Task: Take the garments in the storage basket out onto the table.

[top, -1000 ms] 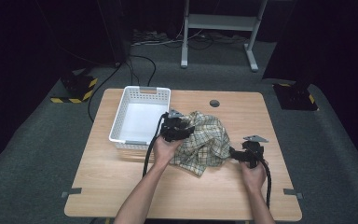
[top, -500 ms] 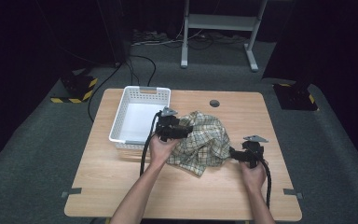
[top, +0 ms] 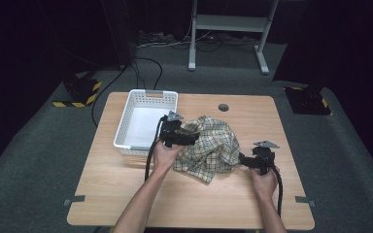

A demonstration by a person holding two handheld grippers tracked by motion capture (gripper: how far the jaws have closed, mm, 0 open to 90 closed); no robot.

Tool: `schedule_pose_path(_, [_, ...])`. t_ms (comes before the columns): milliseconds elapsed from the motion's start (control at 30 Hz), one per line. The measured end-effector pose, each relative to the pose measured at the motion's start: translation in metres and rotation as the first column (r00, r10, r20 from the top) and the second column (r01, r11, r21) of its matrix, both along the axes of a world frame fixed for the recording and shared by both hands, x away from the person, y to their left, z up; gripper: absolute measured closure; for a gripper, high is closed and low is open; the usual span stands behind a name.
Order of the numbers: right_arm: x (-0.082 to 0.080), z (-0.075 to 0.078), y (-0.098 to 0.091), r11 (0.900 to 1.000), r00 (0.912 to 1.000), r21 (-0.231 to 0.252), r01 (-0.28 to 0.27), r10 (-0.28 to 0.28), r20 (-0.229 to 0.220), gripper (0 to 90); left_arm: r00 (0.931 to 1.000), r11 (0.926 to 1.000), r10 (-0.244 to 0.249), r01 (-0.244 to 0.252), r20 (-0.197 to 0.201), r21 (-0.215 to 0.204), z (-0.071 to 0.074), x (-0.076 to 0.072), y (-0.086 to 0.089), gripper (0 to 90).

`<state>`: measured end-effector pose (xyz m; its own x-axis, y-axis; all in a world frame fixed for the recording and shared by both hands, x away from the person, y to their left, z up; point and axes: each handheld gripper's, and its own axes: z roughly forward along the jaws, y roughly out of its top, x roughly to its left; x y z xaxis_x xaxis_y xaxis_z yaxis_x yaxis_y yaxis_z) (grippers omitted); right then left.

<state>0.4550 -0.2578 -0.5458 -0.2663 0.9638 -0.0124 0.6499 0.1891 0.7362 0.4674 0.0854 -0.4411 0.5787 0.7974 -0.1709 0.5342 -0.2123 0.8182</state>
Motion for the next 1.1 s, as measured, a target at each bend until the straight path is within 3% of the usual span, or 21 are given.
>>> schedule_pose_path(367, [0.000,0.000,0.000,1.0000,1.0000,0.000,0.000,0.000,0.000,12.6,0.9993,0.9991,0.028,-0.027,0.025,-0.032,0.008,-0.006,0.009,5.7])
schedule_pose_path(1100, [0.000,0.000,0.000,1.0000,1.0000,0.000,0.000,0.000,0.000,12.6,0.9957,0.9976,0.061,-0.059,0.070,-0.037,0.024,-0.022,0.030,4.8])
